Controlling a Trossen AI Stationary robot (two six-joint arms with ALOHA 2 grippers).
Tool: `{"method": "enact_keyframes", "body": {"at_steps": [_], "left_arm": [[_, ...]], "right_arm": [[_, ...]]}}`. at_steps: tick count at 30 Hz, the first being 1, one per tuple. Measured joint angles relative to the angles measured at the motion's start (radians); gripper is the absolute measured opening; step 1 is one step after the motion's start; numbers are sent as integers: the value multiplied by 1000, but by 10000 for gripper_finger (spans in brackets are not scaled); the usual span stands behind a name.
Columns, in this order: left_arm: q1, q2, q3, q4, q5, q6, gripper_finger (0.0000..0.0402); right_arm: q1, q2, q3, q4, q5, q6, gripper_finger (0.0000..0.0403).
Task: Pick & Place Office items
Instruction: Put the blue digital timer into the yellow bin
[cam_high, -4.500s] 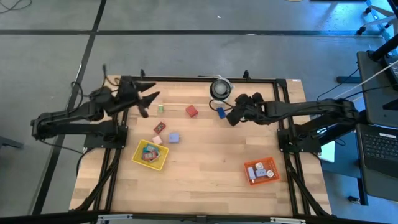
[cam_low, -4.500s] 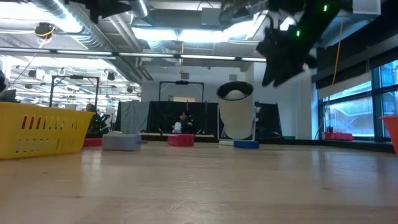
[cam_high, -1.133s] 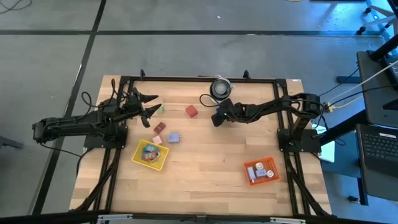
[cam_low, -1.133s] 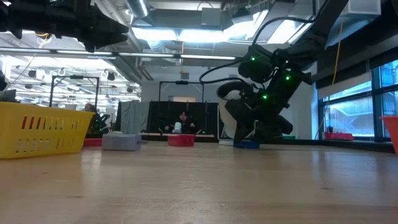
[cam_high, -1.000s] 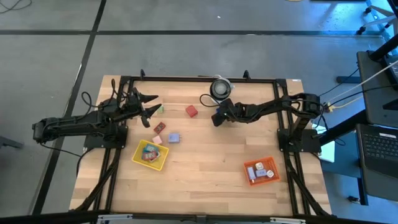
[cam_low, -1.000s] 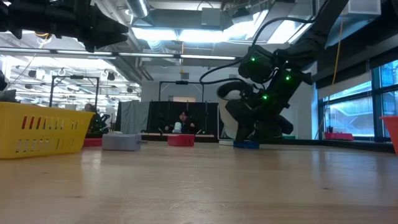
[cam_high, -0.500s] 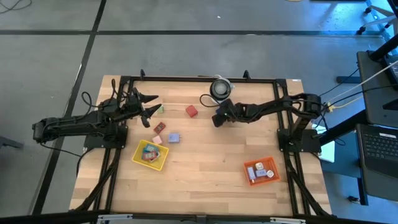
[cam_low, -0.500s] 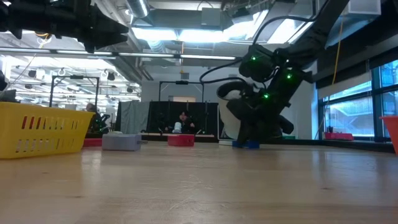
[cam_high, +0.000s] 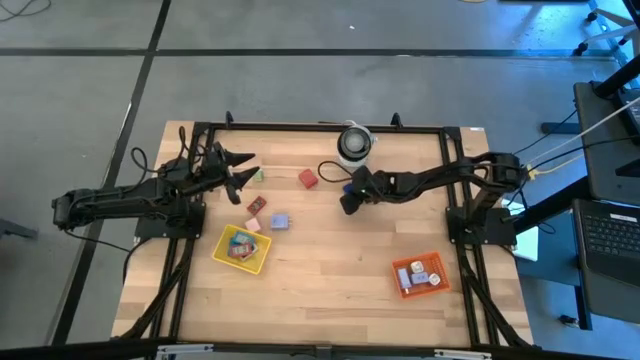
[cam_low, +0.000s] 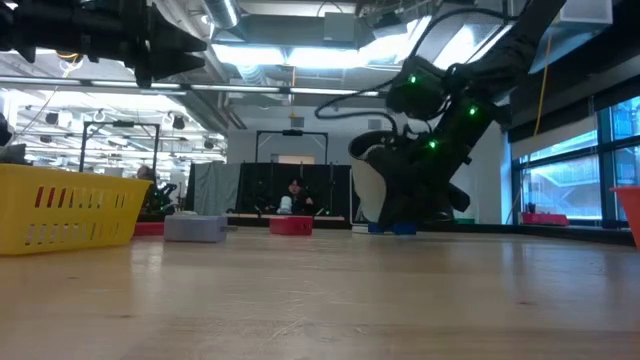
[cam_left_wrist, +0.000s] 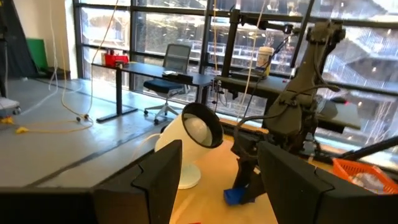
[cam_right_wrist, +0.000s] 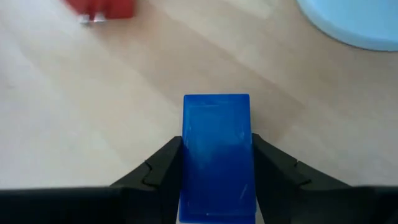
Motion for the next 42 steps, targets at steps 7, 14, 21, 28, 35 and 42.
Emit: {"method": "enact_keyframes", "body": {"at_steps": [7,14,21,28,35,42], "left_arm": [[0,0,0,3,42,-149,208],[0,20,25,4,182,-290,208],[0,85,84,11,189,-412,208],[0,233,129,22,239,-554,208],[0,386,171,142,345,-638,208],[-12,496,231,184,433,-685,208]], "right_arm": [[51,-95,0,19,19,-35,155],[139,-209,10,33,66,-125,155],[263,-215,190,-85,217,-321,155],[346,-184,391,-269,446,-523,155],[352,-173,434,-274,492,-620,155],[354,-76,513,-266,498,-742,155]]}}
